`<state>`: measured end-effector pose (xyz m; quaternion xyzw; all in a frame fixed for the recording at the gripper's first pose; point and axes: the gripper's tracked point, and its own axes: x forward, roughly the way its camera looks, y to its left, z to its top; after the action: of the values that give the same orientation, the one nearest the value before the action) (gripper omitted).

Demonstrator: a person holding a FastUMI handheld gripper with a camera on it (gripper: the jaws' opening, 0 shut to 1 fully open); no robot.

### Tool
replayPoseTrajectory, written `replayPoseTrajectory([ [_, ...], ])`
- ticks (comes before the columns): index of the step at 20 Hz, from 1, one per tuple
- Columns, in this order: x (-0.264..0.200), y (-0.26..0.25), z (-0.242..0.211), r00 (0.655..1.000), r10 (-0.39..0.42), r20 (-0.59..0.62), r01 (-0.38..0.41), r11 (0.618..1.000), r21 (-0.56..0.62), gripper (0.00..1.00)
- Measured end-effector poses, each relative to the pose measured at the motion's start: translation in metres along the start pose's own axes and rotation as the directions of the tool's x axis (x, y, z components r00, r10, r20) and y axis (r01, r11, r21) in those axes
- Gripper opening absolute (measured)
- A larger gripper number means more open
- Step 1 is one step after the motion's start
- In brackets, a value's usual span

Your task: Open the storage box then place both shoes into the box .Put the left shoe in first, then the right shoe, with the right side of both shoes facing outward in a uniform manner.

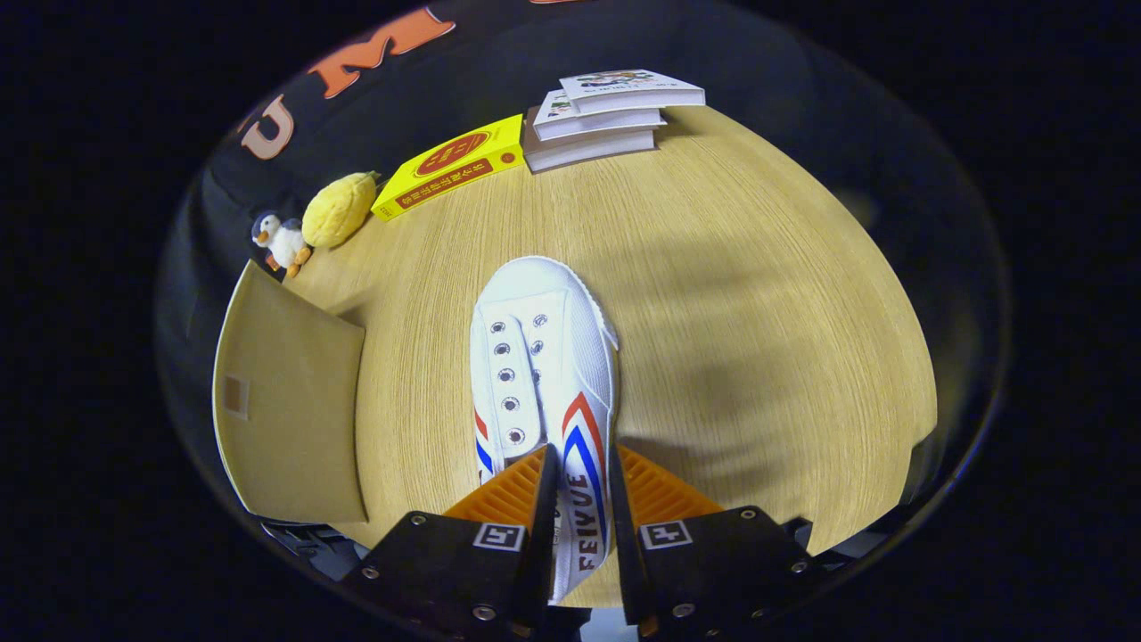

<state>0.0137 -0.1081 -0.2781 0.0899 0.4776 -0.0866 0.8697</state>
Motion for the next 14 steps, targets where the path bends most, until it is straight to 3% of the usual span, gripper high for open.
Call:
replayPoseTrajectory([
  [2,0.002,-0.001,0.000,1.000,0.001,0.021,0.001,0.998,-0.058,0.34],
  [6,0.003,-0.004,0.001,0.999,0.023,0.033,-0.025,0.999,0.036,0.33],
  [8,0.004,-0.009,0.003,0.997,0.032,0.066,-0.039,0.994,0.106,0.19],
  [9,0.003,-0.011,0.003,0.996,0.051,0.073,-0.063,0.984,0.167,0.03],
  [12,0.000,0.002,0.003,0.984,0.127,0.127,-0.161,0.939,0.304,0.00],
  [14,0.001,0.007,0.005,0.979,0.140,0.150,-0.183,0.927,0.327,0.00],
])
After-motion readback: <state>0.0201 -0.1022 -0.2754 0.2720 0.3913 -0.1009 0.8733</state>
